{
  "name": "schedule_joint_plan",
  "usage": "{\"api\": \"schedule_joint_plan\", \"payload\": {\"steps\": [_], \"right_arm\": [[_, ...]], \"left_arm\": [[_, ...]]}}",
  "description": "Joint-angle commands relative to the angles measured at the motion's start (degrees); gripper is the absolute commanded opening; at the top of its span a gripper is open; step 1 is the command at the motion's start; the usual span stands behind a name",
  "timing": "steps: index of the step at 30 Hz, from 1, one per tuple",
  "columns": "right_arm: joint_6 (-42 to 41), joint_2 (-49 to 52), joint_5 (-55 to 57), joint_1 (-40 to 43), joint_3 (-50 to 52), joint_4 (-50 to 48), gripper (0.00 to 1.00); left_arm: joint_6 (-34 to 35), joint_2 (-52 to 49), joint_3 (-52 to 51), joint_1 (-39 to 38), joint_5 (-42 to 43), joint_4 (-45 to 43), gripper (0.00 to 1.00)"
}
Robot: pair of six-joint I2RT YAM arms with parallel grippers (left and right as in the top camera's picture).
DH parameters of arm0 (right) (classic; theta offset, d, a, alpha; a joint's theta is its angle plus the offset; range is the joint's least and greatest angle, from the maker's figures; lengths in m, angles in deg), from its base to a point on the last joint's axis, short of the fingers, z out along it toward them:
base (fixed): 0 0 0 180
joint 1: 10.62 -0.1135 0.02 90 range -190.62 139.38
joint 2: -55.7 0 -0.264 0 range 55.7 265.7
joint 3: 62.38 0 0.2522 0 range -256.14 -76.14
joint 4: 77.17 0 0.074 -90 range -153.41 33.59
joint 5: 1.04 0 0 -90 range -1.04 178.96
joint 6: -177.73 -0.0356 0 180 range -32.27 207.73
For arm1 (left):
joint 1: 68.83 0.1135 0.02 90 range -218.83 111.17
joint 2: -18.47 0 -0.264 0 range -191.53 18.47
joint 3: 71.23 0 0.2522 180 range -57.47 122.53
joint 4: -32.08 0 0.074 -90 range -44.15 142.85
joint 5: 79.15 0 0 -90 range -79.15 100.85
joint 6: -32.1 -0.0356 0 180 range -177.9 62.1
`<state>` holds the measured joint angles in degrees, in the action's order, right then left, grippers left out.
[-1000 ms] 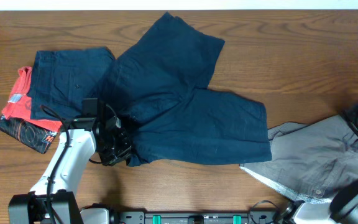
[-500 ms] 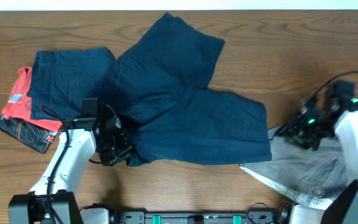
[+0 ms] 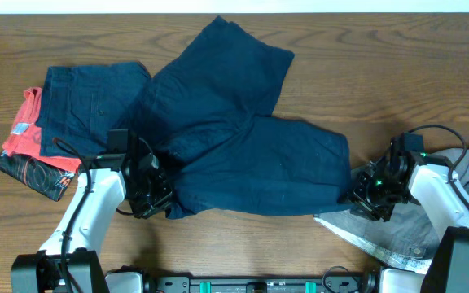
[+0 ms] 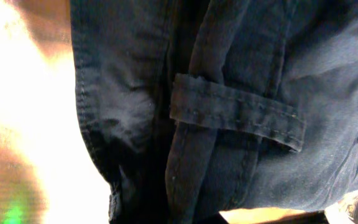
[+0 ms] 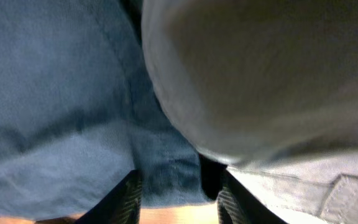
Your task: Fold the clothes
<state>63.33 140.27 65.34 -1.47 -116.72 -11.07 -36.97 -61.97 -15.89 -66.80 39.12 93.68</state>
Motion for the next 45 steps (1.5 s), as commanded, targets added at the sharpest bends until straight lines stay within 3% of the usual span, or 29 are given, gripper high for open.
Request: {"api": "schedule_joint_plan", "payload": {"steps": [1,3,4,12,21,27,33,37,40,45], "right_arm": [[-3.9,0.2,-0.4,-0.6,1.8,-2.1,0.24],[-4.4,0.2,-0.4,-0.6,2.9,-3.6,0.04],[-4.9,0.2,-0.5,-0.6,3.6,-4.2,0.01],[-3.6,-0.3,-0.8,0.1,1.0,-4.6,0.01],[2.0,-2.2,8.2,7.6,-21.0,9.0,0.01],[4.9,-3.6,13.2,13.6,-29.2,15.0,0.01],[9.9,-4.1,13.3,18.8,-35.0,16.8,0.01],[11.3,-4.1,12.5,17.8,-39.3,15.5,0.01],[12.3,-4.1,9.7,14.2,-41.8,11.5,0.01],[10.9,-3.9,13.0,6.8,-42.6,7.3,0.01]], "left_arm": [[-0.3,0.4,-0.2,-0.1,-0.5,1.1,0.06],[-0.4,0.4,-0.2,-0.1,-0.5,1.5,0.06],[-0.3,0.4,-0.2,-0.1,-0.5,1.7,0.06],[-1.3,0.4,-0.2,-0.4,0.2,5.6,0.06],[-4.3,2.8,-0.2,-12.1,4.6,12.4,0.06],[0.3,9.6,-0.2,-20.5,4.5,19.0,0.06],[6.0,22.3,0.9,-21.8,4.5,23.5,0.06],[8.9,30.8,1.3,-21.8,3.4,19.2,0.06],[14.8,34.9,1.3,-21.8,-1.5,13.7,0.06],[20.3,35.7,1.3,-21.8,-7.5,4.8,0.06]]}}
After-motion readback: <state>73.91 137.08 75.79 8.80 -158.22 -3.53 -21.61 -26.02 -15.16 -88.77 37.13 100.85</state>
